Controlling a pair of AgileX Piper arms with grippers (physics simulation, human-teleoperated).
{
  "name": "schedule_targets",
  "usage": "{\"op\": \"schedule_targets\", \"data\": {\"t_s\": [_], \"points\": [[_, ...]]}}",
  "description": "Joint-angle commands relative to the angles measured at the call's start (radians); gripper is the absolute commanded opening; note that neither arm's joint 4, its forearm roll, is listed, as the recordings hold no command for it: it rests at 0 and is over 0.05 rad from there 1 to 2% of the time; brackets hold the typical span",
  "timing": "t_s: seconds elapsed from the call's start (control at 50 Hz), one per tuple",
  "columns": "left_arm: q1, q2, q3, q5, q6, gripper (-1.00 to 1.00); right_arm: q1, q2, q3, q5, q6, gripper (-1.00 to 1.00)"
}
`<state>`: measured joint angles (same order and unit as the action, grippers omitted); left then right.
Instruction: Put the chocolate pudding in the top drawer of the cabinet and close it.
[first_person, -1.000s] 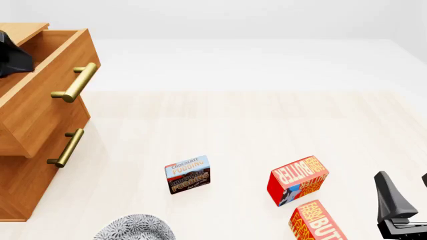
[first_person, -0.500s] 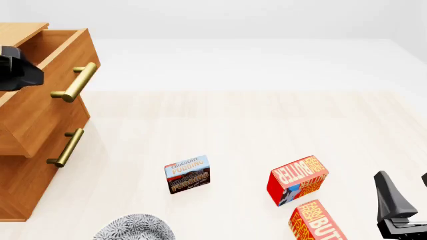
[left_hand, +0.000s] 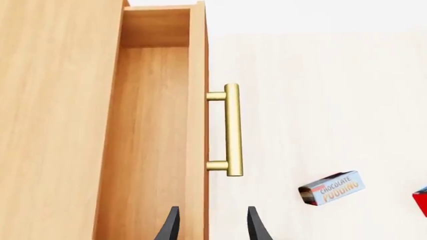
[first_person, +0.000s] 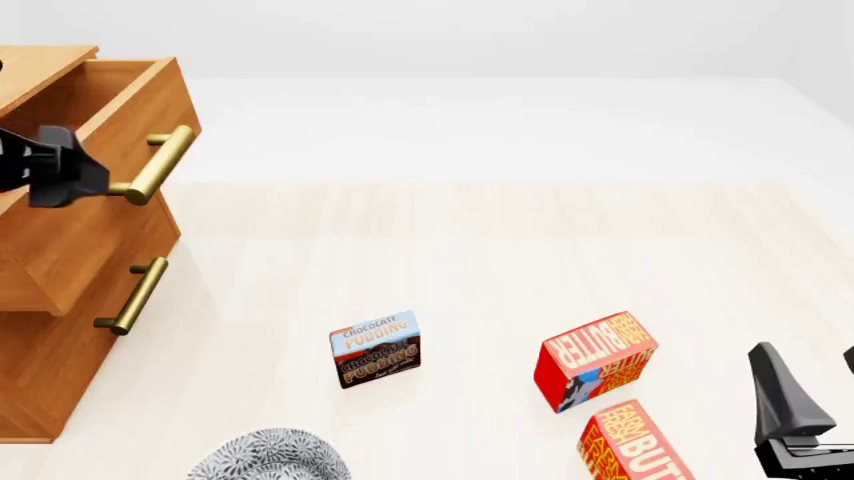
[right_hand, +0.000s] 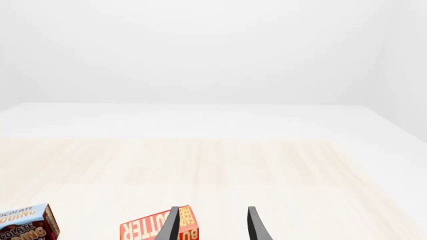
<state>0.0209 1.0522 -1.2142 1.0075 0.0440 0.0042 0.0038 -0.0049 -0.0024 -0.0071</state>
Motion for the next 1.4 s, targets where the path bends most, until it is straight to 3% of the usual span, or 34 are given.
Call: {"op": "schedule_targets", "data": {"t_s": [0.02, 0.48, 1.4], "points": [[0.001, 0.01, 0.034, -0.033, -0.011, 1.0, 0.0, 0.0, 0.0, 0.0, 0.0, 1.0], [-0.04, 0.001, 0.086, -0.052, -0.034, 1.0, 0.0, 0.0, 0.0, 0.0, 0.0, 1.0], [-0.142, 0.01, 0.06, -0.053, -0.021, 1.0, 0.001, 0.0, 0.001, 0.0, 0.0, 1.0]]}}
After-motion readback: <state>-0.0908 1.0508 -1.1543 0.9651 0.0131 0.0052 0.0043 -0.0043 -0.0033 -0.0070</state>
